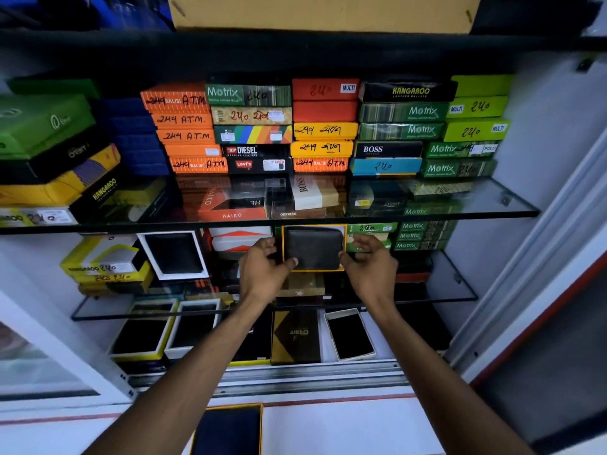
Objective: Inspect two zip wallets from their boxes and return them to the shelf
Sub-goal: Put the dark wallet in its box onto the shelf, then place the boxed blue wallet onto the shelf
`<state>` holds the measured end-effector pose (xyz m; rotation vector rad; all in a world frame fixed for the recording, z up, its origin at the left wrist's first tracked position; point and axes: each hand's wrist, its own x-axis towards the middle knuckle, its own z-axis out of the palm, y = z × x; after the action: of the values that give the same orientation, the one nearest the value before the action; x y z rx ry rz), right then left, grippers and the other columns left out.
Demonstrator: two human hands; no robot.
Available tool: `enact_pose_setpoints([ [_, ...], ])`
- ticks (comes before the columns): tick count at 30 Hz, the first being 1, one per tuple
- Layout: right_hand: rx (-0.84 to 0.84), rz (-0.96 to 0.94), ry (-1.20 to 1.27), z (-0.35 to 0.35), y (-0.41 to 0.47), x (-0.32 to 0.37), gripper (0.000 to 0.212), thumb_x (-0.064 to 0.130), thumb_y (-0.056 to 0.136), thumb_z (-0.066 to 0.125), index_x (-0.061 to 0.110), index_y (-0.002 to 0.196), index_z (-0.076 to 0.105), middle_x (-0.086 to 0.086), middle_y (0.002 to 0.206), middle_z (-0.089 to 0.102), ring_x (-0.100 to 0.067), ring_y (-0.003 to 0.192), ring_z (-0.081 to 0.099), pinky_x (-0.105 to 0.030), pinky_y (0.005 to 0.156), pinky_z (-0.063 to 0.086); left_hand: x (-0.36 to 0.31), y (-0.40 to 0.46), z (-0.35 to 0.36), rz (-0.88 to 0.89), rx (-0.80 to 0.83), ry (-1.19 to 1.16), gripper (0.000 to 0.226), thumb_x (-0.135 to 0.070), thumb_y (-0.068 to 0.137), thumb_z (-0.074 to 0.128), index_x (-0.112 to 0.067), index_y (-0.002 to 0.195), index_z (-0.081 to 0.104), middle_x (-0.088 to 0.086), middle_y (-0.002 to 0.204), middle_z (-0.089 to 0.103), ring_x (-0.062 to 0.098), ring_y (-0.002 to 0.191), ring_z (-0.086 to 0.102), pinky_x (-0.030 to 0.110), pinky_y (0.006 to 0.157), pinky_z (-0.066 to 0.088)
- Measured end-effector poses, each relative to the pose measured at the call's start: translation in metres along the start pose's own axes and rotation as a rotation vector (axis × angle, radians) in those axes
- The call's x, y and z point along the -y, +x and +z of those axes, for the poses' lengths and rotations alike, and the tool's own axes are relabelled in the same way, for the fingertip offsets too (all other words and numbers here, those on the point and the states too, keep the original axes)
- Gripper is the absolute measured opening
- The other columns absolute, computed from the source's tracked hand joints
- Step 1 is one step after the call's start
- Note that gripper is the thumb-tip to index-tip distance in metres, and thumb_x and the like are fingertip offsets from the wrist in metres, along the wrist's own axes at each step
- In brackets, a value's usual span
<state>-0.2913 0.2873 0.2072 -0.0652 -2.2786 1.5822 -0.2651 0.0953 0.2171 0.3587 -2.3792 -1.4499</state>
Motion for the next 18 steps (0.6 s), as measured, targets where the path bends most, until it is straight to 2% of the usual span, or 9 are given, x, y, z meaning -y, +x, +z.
enact_pose_setpoints([
  [2,-0.011,-0.050,0.010,-0.002,-0.016,0.007,0.040,0.020,0.078,0.079,0.017,0.117,0.067,0.007,0.105,0.071,-0.010,0.084,0.065,-0.021,0.074,0.056,-0.004,-0.014,-0.015,0.014,-0.030,0.020,0.055,-0.025,0.072,0.084,-0.012,0.120,0.063,-0.009,0.108,0.065,0.008,0.091,0.065,-0.003,0.062,0.040],
  [5,0.006,-0.075,0.058,-0.003,-0.046,0.017,0.038,0.017,0.079,0.077,0.018,0.116,0.067,0.006,0.103,0.071,-0.010,0.080,0.062,-0.011,0.067,0.052,0.002,-0.040,-0.043,0.052,-0.043,0.060,0.043,-0.032,0.072,0.083,-0.017,0.110,0.070,-0.010,0.099,0.072,0.000,0.078,0.068,0.006,0.067,0.049],
  [7,0.047,-0.050,0.113,0.001,-0.073,0.022,0.033,0.010,0.078,0.076,0.016,0.110,0.069,0.004,0.098,0.070,-0.009,0.076,0.060,-0.004,0.063,0.048,0.016,-0.062,-0.064,0.041,-0.030,0.050,0.035,-0.027,0.074,0.082,-0.016,0.106,0.071,-0.010,0.095,0.072,-0.008,0.076,0.066,0.002,0.065,0.047],
  [10,0.165,-0.025,0.224,0.012,-0.116,0.021,0.025,0.003,0.080,0.074,0.017,0.100,0.067,-0.001,0.090,0.070,-0.006,0.068,0.060,-0.009,0.064,0.049,0.042,-0.099,-0.092,-0.001,-0.048,0.071,0.024,-0.024,0.077,0.080,-0.016,0.099,0.073,-0.009,0.088,0.073,-0.006,0.075,0.066,0.007,0.069,0.050],
  [13,0.290,0.024,0.188,0.025,-0.159,0.001,0.022,0.001,0.081,0.072,0.019,0.091,0.067,0.007,0.080,0.069,0.004,0.066,0.062,-0.008,0.067,0.049,0.085,-0.134,-0.112,-0.089,-0.017,0.105,0.015,-0.022,0.078,0.079,-0.017,0.092,0.075,-0.008,0.083,0.075,0.002,0.071,0.068,0.020,0.071,0.056],
  [15,0.364,0.095,0.118,0.041,-0.183,-0.022,0.019,0.006,0.080,0.075,0.022,0.087,0.069,0.009,0.081,0.072,0.002,0.068,0.066,-0.020,0.070,0.054,0.118,-0.153,-0.117,-0.169,0.012,0.136,0.012,-0.023,0.077,0.080,-0.020,0.087,0.075,-0.009,0.079,0.075,0.004,0.065,0.069,0.027,0.071,0.057],
  [18,0.443,0.199,-0.075,0.065,-0.210,-0.063,0.012,0.013,0.077,0.079,0.019,0.083,0.072,0.009,0.086,0.074,-0.007,0.079,0.072,-0.029,0.080,0.059,0.163,-0.174,-0.119,-0.308,0.068,0.261,0.015,-0.030,0.076,0.079,-0.020,0.086,0.075,-0.010,0.080,0.075,0.001,0.072,0.069,0.023,0.077,0.050],
])
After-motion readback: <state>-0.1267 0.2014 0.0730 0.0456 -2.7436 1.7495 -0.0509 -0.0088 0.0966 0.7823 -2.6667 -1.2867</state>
